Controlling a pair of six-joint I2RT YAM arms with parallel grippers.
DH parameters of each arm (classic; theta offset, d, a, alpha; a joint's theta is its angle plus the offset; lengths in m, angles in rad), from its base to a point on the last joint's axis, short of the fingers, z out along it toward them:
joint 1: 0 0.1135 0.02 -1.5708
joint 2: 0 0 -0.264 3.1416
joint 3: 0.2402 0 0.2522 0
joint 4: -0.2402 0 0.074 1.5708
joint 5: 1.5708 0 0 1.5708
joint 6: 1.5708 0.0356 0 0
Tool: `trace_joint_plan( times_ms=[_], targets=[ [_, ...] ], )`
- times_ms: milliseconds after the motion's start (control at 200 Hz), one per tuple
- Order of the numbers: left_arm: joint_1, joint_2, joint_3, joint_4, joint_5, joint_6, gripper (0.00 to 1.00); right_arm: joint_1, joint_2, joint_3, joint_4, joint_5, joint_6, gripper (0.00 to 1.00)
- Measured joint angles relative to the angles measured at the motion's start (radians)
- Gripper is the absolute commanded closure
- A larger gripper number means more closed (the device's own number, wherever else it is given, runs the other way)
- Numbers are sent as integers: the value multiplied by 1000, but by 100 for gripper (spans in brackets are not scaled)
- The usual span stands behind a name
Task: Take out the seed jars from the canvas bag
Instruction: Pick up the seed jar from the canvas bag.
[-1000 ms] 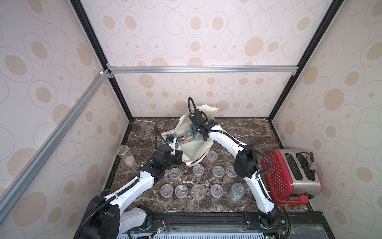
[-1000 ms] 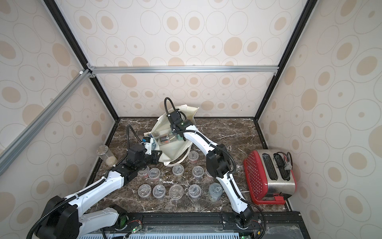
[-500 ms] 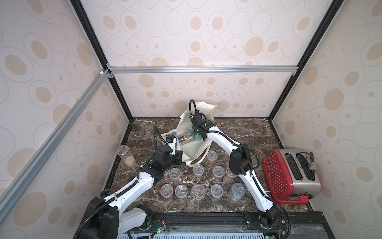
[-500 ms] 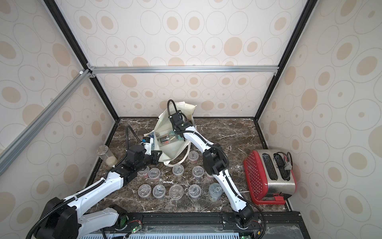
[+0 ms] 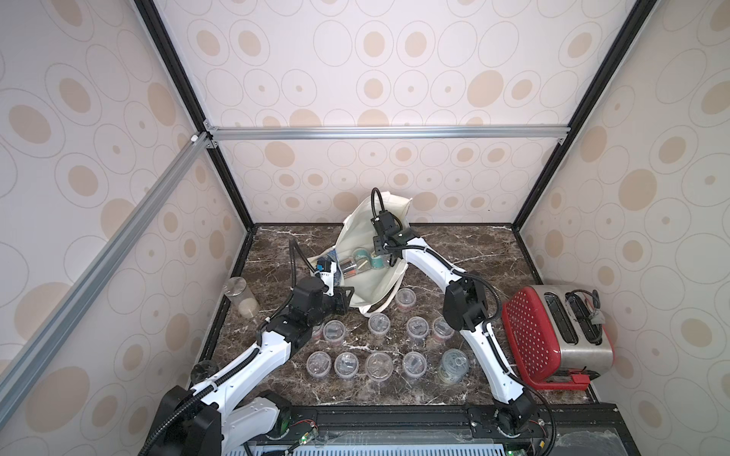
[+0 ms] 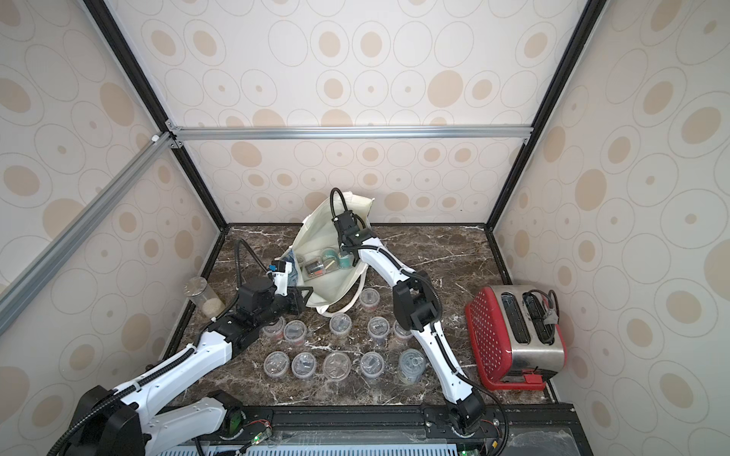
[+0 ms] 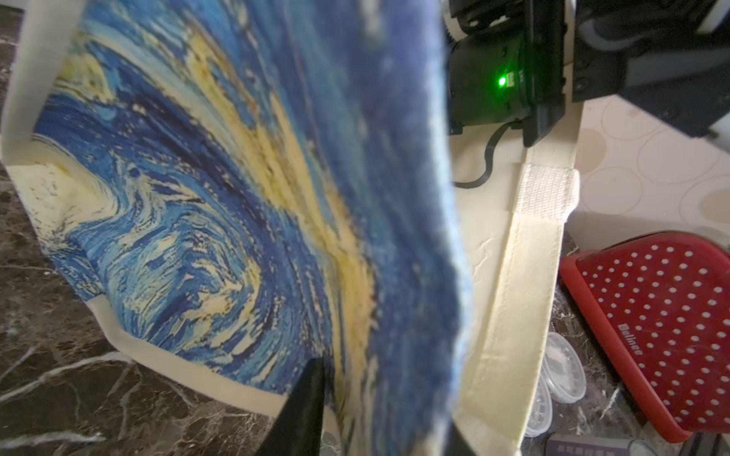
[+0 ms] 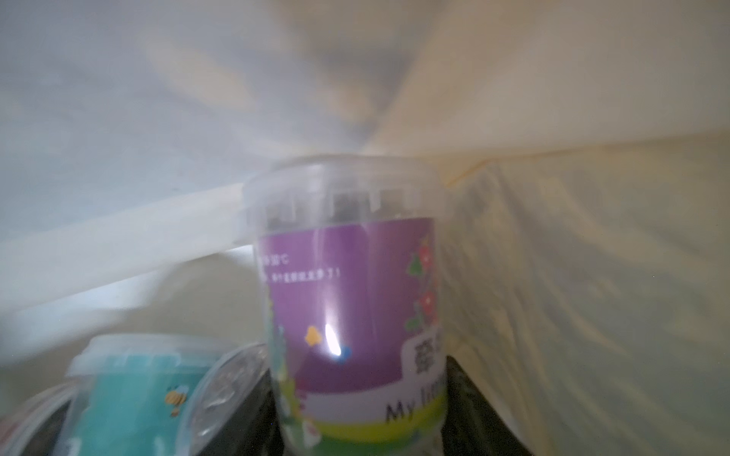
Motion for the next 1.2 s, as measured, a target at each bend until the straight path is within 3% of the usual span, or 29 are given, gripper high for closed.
trace_joint_plan(
  times_ms=[500,830,1020,1201],
  targets=[
    [0,-74,177,-153,-10,-3,31,2,-294,-346,240,-337,-26,49],
    [16,-48,406,-238,232,-180,20,18,-588,-768,493,-573,42,47],
    [49,5,492,-273,367,-202,3,61,-821,-1044,605,-590,9,46],
    [56,76,523,-314,461,-202,2,119,-1054,-1270,710,-598,-82,47]
  ],
)
